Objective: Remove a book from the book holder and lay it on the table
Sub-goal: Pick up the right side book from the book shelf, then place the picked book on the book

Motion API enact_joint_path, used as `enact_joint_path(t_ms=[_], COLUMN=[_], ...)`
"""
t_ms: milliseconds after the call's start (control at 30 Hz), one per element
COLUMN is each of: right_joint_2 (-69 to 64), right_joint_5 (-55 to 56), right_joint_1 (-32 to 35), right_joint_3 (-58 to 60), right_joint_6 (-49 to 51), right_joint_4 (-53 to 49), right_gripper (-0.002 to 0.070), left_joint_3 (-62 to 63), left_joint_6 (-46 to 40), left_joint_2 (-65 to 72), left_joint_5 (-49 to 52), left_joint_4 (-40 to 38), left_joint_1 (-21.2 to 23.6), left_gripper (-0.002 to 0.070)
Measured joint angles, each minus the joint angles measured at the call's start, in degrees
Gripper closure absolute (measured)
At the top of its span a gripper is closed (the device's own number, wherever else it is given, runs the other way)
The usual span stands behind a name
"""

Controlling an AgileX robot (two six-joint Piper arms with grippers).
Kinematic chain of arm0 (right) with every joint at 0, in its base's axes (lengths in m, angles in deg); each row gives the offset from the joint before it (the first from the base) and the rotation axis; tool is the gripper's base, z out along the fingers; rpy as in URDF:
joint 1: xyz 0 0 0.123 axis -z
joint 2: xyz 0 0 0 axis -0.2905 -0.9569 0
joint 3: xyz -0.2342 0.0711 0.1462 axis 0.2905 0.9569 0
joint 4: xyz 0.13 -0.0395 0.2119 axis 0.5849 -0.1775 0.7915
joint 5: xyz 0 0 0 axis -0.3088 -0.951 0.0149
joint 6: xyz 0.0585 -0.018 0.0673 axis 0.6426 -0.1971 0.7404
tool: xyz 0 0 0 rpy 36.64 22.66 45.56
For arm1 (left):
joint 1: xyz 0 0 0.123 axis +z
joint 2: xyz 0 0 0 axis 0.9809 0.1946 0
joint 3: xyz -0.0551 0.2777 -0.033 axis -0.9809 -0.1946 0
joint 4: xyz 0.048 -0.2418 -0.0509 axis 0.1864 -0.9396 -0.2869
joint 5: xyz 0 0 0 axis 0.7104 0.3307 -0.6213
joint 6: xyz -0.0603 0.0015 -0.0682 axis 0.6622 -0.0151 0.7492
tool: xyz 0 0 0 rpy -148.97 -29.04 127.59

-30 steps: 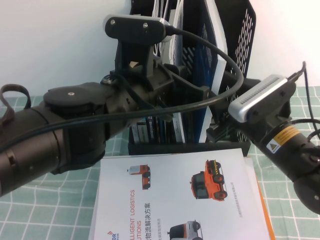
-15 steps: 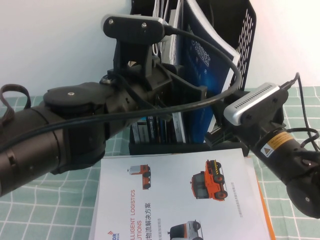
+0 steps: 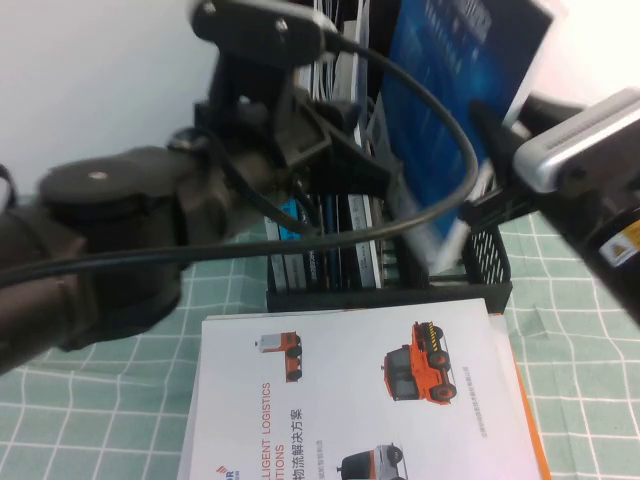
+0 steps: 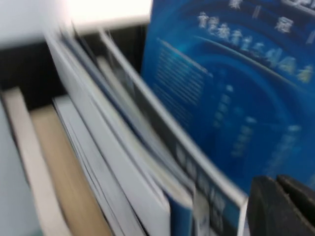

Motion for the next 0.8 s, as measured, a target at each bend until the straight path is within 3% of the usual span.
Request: enact_joint_path(t_ms=[67, 233, 533, 800], right_joint_2=[3.13, 11.97, 25.0, 26.46], right_joint_5=[0.66, -3.07, -30.74, -34.88], right_joint_1=[0.2, 0.53, 0.88, 0.88], right_joint_3=[0.1, -0.16, -0.66, -0.79], right_joint_6=[-2.77, -8.73, -11.35, 10.99], right_joint_4=[0.5, 0.22, -21.03, -55.04], right_gripper=[0.0528, 0.0543, 0.0545, 0.0545], left_joint_3=[0.23, 0.23, 0.27, -3.05], left_joint_6=[-1.42, -3.45, 1.56, 8.59], left_joint_2=[-2.13, -8.62, -21.92, -28.41], left_joint_5=[-0.94, -4.24, -4.87, 5.4], left_joint_4=[0.0, 0.0, 0.0, 0.0], left_joint_1=[0.0, 0.0, 0.0, 0.1], left_gripper=[0.0678, 0.0678, 0.0678, 0.0678])
